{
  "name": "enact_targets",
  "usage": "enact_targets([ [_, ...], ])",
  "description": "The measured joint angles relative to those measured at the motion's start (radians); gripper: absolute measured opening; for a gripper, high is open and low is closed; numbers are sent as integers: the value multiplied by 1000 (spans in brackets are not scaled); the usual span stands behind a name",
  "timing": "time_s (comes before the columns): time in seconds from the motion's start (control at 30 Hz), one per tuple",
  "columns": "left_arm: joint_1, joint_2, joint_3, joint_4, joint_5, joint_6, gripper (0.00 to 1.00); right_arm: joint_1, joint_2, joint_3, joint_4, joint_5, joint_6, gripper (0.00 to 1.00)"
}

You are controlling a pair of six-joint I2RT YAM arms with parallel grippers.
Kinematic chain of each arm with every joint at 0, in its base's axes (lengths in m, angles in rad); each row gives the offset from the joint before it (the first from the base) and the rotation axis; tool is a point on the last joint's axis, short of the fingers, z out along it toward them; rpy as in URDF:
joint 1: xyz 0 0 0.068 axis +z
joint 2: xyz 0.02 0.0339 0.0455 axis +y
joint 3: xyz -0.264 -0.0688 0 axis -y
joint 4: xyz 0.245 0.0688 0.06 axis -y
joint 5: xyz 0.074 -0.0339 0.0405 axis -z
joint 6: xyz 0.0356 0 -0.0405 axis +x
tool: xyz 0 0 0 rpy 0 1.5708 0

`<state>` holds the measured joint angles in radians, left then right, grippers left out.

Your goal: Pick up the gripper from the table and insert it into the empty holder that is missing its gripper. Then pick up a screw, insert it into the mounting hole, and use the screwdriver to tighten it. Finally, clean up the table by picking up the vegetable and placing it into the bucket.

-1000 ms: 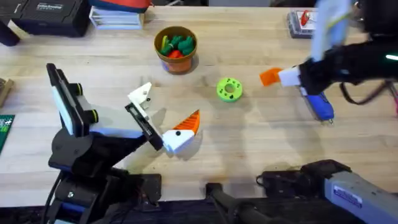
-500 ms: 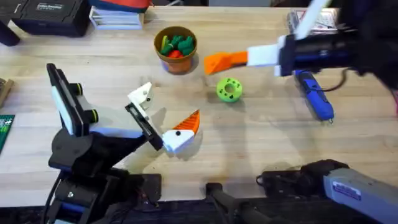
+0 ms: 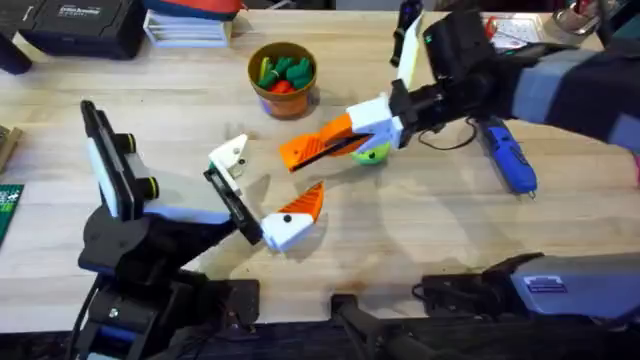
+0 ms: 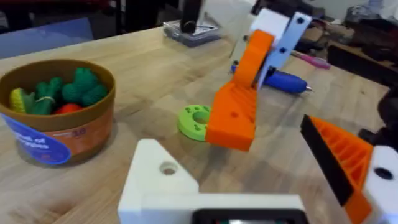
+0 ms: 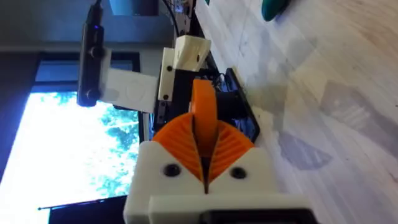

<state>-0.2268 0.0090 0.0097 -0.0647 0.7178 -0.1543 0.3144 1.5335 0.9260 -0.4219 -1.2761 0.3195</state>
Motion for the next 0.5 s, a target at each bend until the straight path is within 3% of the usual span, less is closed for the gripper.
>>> enact_targets([
  [0.3,0,0,0,-7,126,-1,986,95,70,-2,159,-28,107,7],
  [0.5,1,0,0,-7,154,-3,986,129,82,-2,284,-30,210,7],
])
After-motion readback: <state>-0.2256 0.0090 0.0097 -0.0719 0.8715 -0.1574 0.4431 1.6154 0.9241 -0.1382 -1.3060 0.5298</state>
